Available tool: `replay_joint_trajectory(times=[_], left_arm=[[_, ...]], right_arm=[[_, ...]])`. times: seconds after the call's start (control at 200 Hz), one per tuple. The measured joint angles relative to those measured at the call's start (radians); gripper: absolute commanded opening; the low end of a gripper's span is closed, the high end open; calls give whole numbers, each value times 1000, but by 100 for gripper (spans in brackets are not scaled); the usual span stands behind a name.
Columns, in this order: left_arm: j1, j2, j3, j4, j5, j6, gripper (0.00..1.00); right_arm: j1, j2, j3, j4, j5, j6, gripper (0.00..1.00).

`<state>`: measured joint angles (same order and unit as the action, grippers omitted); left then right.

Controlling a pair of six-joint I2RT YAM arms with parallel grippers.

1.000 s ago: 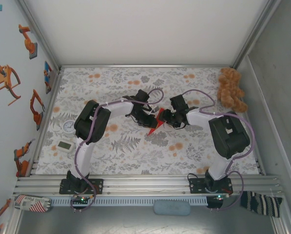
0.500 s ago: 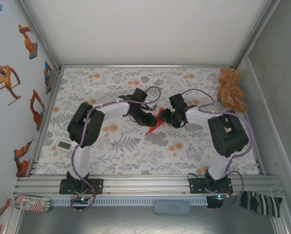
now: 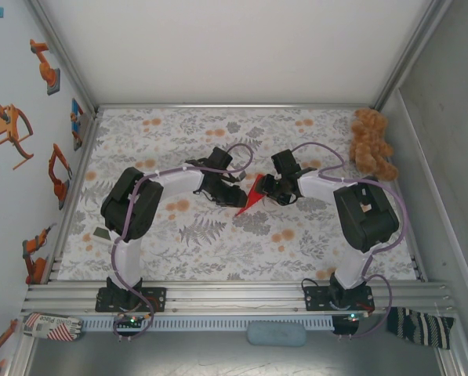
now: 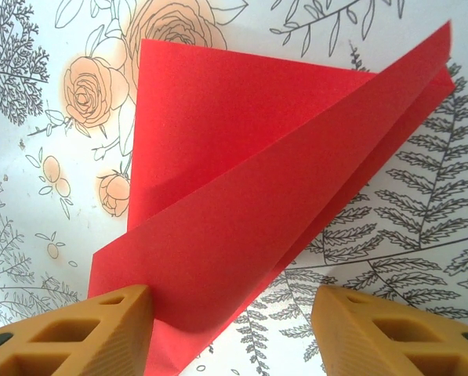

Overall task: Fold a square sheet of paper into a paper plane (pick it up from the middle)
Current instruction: Fold the wing for the fifth time at the center of the table.

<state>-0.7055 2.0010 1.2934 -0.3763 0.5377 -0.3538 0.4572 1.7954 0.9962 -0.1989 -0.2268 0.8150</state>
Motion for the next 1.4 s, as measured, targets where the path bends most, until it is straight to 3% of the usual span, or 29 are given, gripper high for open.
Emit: replay_joint_trajectory(times=[1.397], left_arm=[[-6,34,0,2,-34,-10,24]], right_arm=[[0,32,47,-60,-3,0,57]])
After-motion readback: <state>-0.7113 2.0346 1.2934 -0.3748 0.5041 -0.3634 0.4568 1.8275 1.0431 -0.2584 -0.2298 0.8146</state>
